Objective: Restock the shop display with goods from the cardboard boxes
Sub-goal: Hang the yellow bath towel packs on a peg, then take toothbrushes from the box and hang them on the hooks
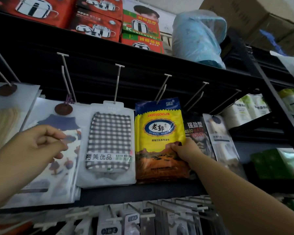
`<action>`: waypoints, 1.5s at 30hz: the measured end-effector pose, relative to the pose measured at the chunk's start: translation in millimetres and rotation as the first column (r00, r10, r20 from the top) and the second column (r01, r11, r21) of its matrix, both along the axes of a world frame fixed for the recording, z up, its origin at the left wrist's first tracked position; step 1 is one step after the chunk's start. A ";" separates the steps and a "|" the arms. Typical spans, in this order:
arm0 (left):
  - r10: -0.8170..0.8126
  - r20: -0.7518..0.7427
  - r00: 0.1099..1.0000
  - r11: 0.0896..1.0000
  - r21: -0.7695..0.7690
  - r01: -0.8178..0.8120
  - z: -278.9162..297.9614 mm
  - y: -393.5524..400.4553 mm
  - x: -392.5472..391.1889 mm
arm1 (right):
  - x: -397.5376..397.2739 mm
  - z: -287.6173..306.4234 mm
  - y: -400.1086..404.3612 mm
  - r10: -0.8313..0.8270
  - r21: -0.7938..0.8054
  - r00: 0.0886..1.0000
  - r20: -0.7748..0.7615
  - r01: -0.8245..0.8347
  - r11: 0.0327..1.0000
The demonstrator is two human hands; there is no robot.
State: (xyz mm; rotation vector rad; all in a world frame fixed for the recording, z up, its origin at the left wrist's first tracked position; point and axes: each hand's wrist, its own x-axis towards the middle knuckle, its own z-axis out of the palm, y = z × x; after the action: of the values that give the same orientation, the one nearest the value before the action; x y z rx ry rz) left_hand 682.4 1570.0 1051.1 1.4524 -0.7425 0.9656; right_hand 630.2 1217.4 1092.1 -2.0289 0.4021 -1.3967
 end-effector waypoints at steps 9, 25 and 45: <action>-0.057 -0.019 0.998 0.998 0.015 0.057 -17.6 1.7 -9.1 | -6.0 -34.1 -12.9 -0.124 -0.047 0.988 0.096 0.129 0.990; -0.660 -0.111 0.743 0.738 0.090 0.669 -129.7 -161.2 -113.4 | -222.0 -199.3 -1.5 0.064 -0.022 0.975 0.214 -0.061 0.998; -0.201 -0.935 0.292 0.153 0.265 0.952 -562.9 -278.9 -282.4 | -489.1 -606.5 7.3 -0.302 0.621 0.816 -0.494 0.574 0.534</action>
State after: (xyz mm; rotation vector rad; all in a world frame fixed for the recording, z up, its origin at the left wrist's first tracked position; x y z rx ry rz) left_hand 400.0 1291.1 488.2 1.7838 -1.1399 -0.9858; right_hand 141.1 1224.7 485.6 -1.4520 1.4926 -0.8658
